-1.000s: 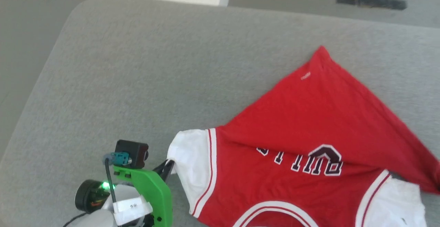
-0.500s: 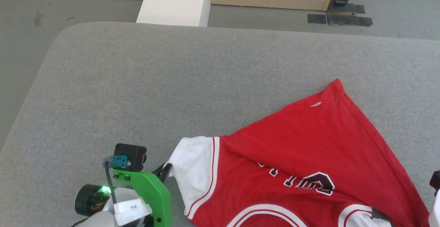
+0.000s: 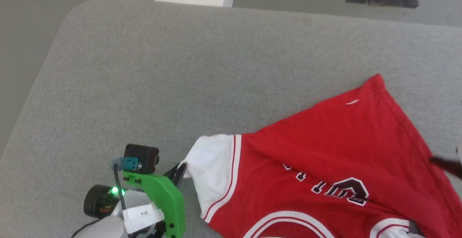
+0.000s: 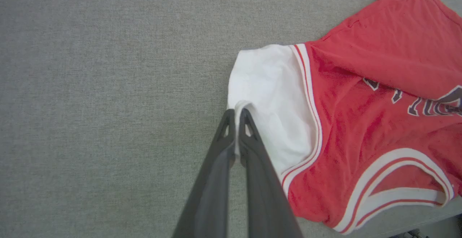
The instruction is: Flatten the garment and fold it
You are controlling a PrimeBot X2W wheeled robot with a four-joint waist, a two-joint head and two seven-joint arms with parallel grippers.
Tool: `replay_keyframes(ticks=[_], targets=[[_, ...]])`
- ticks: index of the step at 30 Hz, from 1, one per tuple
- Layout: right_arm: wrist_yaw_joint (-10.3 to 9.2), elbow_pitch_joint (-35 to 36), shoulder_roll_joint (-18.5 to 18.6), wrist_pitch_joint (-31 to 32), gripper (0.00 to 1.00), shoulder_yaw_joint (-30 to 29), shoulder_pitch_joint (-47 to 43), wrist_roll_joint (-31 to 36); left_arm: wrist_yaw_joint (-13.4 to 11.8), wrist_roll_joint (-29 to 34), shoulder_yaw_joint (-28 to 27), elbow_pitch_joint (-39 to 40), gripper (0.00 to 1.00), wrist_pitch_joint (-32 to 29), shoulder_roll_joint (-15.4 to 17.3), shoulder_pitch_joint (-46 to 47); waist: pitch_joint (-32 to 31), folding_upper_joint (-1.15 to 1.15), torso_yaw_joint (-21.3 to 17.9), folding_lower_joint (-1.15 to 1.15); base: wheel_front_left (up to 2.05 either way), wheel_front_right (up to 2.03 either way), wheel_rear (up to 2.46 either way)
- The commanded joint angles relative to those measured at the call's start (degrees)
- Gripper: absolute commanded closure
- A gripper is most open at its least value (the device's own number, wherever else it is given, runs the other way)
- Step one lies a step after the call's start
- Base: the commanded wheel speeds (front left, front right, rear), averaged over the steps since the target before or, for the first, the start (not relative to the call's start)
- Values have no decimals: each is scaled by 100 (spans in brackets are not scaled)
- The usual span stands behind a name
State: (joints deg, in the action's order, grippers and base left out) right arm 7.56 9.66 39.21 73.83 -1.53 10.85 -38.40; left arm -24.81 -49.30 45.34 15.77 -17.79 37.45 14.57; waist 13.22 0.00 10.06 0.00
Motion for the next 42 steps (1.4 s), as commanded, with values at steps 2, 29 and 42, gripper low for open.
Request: replay_keyframes(ticks=[2, 29, 42], targets=[[-8, -115, -12, 86, 0, 164, 450, 93, 45, 73, 30, 13, 100, 47, -88, 161, 360, 0, 320, 0, 0, 0, 0], [-8, -1978, 301, 385, 35, 1224, 2051, 757, 229, 316, 206, -93, 100, 373, -694, 655, 1599, 0, 1375, 0, 0, 0, 0], [-8, -1937, 183, -453, 100, 1314, 2133, 539, 233, 286, 154, -213, 100, 340, -585, 688, 1192, 0, 1104, 0, 0, 0, 0]])
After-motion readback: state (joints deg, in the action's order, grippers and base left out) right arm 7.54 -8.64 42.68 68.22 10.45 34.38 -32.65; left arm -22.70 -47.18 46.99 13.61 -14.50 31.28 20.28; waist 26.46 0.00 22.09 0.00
